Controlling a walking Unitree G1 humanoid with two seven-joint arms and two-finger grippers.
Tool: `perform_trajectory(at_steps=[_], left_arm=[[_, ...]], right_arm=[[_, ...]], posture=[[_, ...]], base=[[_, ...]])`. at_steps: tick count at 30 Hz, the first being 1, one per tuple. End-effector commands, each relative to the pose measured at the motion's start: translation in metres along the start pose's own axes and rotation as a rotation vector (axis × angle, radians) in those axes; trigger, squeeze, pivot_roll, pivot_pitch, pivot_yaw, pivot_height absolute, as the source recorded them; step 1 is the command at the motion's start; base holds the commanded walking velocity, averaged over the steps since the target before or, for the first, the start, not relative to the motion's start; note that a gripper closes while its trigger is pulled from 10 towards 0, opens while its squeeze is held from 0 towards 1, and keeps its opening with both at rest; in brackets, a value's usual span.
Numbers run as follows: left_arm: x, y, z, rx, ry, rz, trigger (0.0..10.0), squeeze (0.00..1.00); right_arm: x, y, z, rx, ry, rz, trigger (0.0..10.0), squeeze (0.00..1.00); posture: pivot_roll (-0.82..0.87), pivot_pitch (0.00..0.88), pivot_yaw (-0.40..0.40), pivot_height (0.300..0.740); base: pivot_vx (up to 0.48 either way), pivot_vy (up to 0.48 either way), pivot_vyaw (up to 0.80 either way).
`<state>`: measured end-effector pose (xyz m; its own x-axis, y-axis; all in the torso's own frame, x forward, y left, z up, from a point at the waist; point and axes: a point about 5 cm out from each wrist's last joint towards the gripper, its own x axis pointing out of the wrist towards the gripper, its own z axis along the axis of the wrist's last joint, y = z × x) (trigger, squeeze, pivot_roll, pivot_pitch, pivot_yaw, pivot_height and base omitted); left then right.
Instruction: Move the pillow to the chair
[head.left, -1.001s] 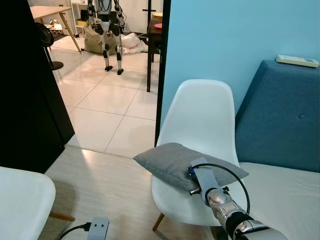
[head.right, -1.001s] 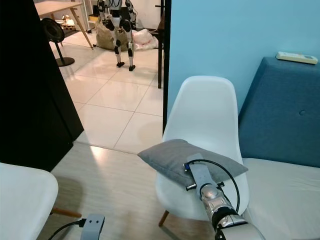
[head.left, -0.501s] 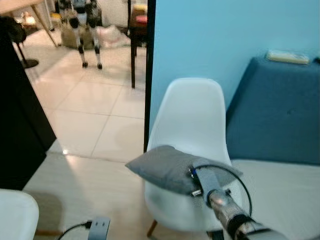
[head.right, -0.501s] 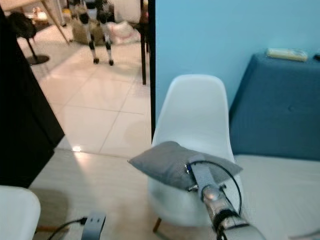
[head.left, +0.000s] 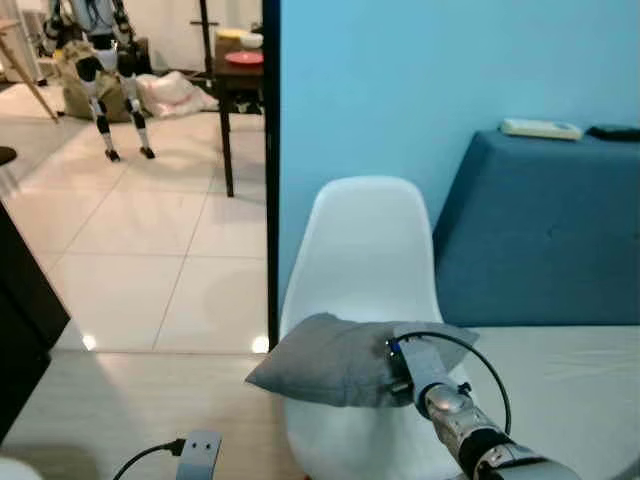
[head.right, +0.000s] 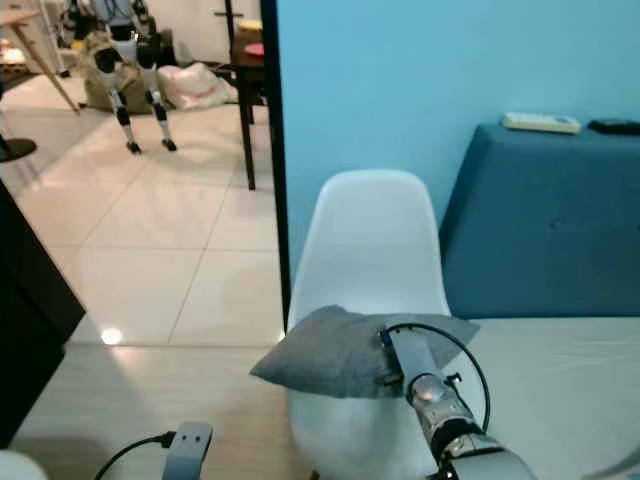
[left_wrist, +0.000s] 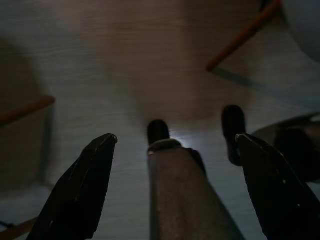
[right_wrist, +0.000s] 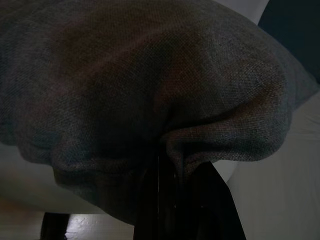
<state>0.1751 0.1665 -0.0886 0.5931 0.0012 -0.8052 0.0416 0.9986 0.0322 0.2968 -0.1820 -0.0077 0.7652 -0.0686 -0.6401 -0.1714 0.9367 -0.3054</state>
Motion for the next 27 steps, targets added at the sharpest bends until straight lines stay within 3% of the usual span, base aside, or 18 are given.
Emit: perform_trajectory(at_steps=[1, 4, 10, 16, 22, 24, 27], left_arm=[[-0.001, -0.001, -0.005, 0.006, 0.021, -0.011, 10.0, 0.00], [-0.001, -0.001, -0.006, -0.004, 0.021, -0.002, 10.0, 0.00], [-0.001, 0.000, -0.007, -0.028, 0.021, 0.010, 10.0, 0.00], [-0.003, 0.002, -0.011, -0.026, 0.028, 0.017, 10.0, 0.00], [-0.006, 0.004, -0.021, -0.030, 0.033, 0.020, 10.0, 0.00], [-0.009, 0.009, -0.027, -0.042, 0.028, 0.034, 10.0, 0.00], [-0.010, 0.014, -0.029, -0.050, 0.017, 0.051, 10.0, 0.00]], right_arm=[[0.001, 0.007, 0.012, -0.001, -0.044, 0.029, 10.0, 0.00], [0.001, 0.009, 0.012, -0.006, -0.045, 0.051, 10.0, 0.00], [0.001, 0.013, 0.009, -0.023, -0.026, 0.075, 10.0, 0.00], [-0.001, 0.015, -0.012, -0.043, 0.093, 0.093, 10.0, 0.00], [-0.003, 0.022, -0.018, 0.063, 0.097, 0.141, 10.0, 0.00], [-0.002, 0.026, -0.010, 0.182, 0.057, 0.176, 10.0, 0.00], [-0.002, 0.028, -0.002, 0.247, 0.019, 0.201, 10.0, 0.00]], posture=[[0.03, 0.000, -0.058, 0.740], [0.03, 0.000, -0.059, 0.740], [0.04, 0.000, -0.065, 0.740], [0.05, 0.000, -0.063, 0.740], [0.07, 0.011, -0.056, 0.740], [0.09, 0.070, -0.044, 0.740], [0.10, 0.091, -0.038, 0.735]], base=[[0.000, -0.480, 0.00], [0.000, -0.480, 0.00], [0.000, 0.000, 0.00], [0.000, 0.000, 0.00], [0.000, 0.000, 0.00], [0.000, 0.000, 0.00], [0.000, 0.000, 0.00]])
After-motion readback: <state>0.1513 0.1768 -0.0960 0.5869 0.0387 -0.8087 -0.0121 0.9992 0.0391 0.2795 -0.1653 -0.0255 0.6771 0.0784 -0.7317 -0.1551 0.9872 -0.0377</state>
